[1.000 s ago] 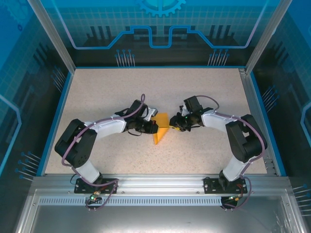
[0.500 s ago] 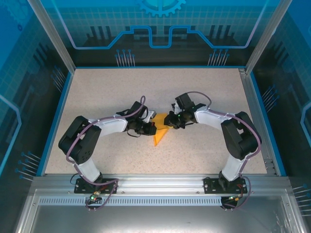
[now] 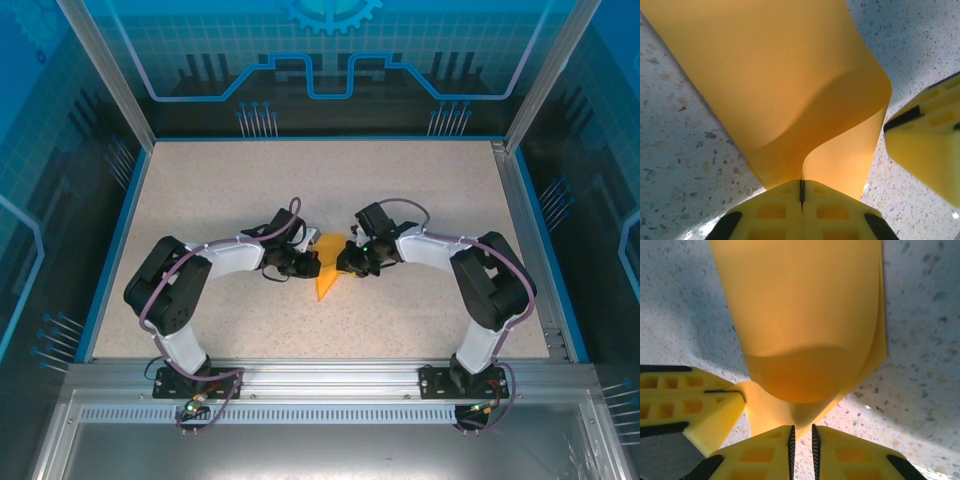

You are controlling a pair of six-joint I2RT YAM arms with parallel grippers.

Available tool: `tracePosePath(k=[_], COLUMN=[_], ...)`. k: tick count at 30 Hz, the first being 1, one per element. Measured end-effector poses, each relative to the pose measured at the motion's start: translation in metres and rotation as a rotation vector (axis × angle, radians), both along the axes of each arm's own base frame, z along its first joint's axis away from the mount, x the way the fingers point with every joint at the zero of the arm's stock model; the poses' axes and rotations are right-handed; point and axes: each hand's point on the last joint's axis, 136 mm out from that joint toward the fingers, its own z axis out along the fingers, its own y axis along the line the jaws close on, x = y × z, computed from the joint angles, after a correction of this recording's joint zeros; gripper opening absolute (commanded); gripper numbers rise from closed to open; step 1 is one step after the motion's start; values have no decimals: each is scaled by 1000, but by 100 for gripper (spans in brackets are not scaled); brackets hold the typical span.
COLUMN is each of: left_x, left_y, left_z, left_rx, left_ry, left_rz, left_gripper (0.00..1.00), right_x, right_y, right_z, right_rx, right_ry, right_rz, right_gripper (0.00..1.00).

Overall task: Fold a paper plane with a square sheet of paper (pick it up from the middle)
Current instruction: Third fold the triangle at the center of the table.

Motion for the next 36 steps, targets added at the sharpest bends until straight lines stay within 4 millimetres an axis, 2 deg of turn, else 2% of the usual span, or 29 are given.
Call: tracePosePath(k=[8, 36], left_x=[5, 7], left_y=[1, 1], left_z=[-3, -15], left_rx=[19, 49], left_ry=[-12, 20], left_rz=[-5, -1], left_gripper=[2, 3], right_x=[-10, -8], right_y=[6, 2], right_z=[-4, -1], right_rx=[-3, -17], right_ry=[12, -11], right_rz=[11, -6], right_gripper=[19, 21])
